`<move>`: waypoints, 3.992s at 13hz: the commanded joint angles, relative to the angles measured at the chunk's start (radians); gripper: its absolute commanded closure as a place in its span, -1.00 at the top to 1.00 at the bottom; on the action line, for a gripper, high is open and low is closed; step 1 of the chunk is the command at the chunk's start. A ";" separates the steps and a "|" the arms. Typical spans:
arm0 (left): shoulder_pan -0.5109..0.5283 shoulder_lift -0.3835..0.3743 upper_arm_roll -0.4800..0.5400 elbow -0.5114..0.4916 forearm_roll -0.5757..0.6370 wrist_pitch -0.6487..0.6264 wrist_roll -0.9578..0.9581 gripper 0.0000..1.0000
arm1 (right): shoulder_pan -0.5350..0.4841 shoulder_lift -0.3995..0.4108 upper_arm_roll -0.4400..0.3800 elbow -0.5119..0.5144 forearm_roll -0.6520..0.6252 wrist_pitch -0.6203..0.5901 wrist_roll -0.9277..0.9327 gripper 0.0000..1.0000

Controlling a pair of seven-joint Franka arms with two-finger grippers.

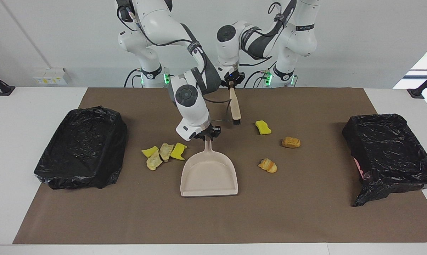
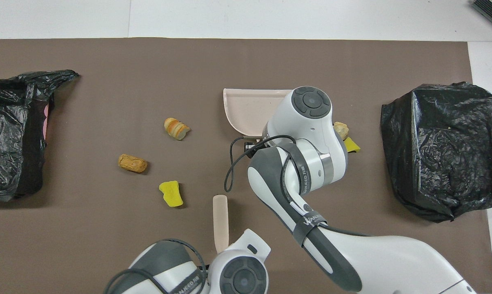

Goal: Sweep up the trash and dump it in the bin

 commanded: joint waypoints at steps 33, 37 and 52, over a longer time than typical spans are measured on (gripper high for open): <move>0.454 0.015 -0.011 -0.069 0.011 0.015 0.347 -1.00 | 0.124 -0.320 0.014 -0.466 -0.328 -0.032 -0.910 -1.00; 0.402 -0.023 -0.017 -0.158 0.009 0.119 0.326 -1.00 | 0.125 -0.320 0.014 -0.466 -0.328 -0.032 -0.904 -1.00; 0.153 0.067 -0.012 -0.014 -0.109 0.235 0.407 -1.00 | 0.125 -0.320 0.014 -0.465 -0.328 -0.035 -0.903 -1.00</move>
